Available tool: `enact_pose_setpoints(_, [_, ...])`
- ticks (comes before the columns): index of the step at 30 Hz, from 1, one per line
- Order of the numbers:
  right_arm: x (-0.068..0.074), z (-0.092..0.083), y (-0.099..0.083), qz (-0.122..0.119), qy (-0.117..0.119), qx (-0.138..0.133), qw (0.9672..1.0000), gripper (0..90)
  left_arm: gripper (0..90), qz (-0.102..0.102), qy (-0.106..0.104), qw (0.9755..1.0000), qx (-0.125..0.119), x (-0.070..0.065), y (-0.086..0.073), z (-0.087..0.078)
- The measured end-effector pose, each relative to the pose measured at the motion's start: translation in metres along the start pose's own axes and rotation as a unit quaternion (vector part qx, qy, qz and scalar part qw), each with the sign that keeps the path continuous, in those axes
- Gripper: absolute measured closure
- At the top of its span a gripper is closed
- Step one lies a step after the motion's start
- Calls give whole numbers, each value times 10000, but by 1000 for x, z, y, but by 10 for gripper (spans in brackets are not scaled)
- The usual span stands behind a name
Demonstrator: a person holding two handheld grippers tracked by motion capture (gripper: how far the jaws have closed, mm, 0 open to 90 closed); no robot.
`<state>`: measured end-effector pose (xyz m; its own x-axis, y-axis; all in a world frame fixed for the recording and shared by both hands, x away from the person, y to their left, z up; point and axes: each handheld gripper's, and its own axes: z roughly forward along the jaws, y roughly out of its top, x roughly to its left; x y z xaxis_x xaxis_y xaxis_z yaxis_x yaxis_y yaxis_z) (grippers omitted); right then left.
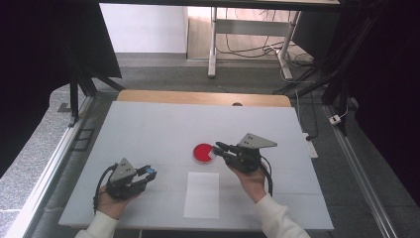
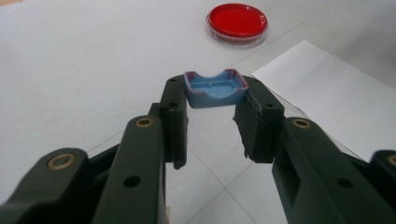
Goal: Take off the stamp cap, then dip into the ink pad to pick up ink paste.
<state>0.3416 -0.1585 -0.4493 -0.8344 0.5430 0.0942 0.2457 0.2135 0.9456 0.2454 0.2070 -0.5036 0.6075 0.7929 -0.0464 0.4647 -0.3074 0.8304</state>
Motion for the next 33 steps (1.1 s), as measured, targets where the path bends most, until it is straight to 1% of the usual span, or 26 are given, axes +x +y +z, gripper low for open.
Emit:
enact_pose_setpoints(4, [-2, 4, 1, 7, 10, 16, 10000, 758, 645, -9, 4, 10000, -27, 0, 1, -1])
enact_pose_setpoints(9, [-5, 9, 1, 4, 12, 75, 10000, 758, 645, 8, -17, 10000, -5, 0, 1, 1])
enact_pose_setpoints(12, [-7, 12, 1, 50, 25, 109, 9999, 758, 644, 12, -27, 10000, -3, -1, 2, 1])
enact_pose_setpoints(15, [-8, 16, 1, 17, 19, 140, 9999, 758, 645, 23, -28, 10000, 5, -1, 2, 2])
enact_pose_setpoints(17, [-10, 19, 2, 21, 28, 236, 9997, 758, 644, 29, -28, 10000, 4, -1, 2, 2])
enact_pose_setpoints(21, [-12, 27, 8, -49, 35, 184, 9998, 758, 644, 23, -19, 10000, 6, -1, 2, 2])
enact_pose_setpoints(25, [-14, 37, 12, -49, 37, 119, 9999, 758, 644, 19, -7, 10000, 11, -1, 1, 2])
enact_pose_setpoints(28, [-15, 43, 13, -92, 15, 156, 9998, 758, 644, 26, -11, 10000, 5, -1, 1, 1])
enact_pose_setpoints(33, [-18, 51, 16, -48, 28, 112, 9999, 758, 644, 46, -22, 10000, 9, -1, 1, 2])
